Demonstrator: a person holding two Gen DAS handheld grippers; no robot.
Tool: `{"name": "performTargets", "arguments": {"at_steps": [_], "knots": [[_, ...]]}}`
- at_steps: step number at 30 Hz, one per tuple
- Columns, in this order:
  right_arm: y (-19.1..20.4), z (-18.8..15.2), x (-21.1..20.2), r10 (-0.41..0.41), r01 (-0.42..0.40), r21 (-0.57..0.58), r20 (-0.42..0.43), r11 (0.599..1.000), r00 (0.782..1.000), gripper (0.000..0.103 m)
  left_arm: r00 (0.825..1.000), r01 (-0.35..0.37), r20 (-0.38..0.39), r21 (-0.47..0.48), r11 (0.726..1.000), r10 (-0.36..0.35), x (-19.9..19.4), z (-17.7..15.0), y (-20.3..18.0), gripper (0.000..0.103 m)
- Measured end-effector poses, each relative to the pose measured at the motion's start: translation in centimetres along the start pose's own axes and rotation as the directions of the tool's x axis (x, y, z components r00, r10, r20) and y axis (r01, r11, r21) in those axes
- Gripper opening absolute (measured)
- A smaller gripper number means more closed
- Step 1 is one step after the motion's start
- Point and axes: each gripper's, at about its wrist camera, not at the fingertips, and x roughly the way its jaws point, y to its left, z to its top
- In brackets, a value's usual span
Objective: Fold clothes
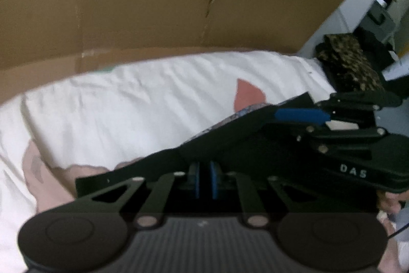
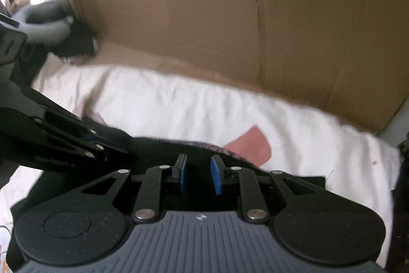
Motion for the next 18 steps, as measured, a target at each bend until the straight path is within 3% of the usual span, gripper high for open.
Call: {"name": "performTargets", "arguments": {"at_steps": [6, 10, 18], "knots": [[0.6, -1.2, -2.2, 0.039, -0.039, 0.007, -0.002, 0.999, 0.999, 0.027, 0.998, 0.036, 0.056, 0.060, 0.998, -0.039, -2.2, -0.8, -2.1, 0.015], [1.5, -2.5, -2.7, 0.032, -0.033, -0.018, -0.019, 0.999, 0.999, 0.028, 0.999, 0.018, 0.035, 0.117, 0.993, -0.023, -1.2, -1.3, -3.1, 0.018], [1.5, -4.4, -2.6, 0.014, -0.018, -0.069, -0.058, 0.997, 0.998, 0.030, 1.000, 0.005, 0.023, 0.133, 0.991, -0.009, 0.1, -1.5, -1.7, 0.014]]}}
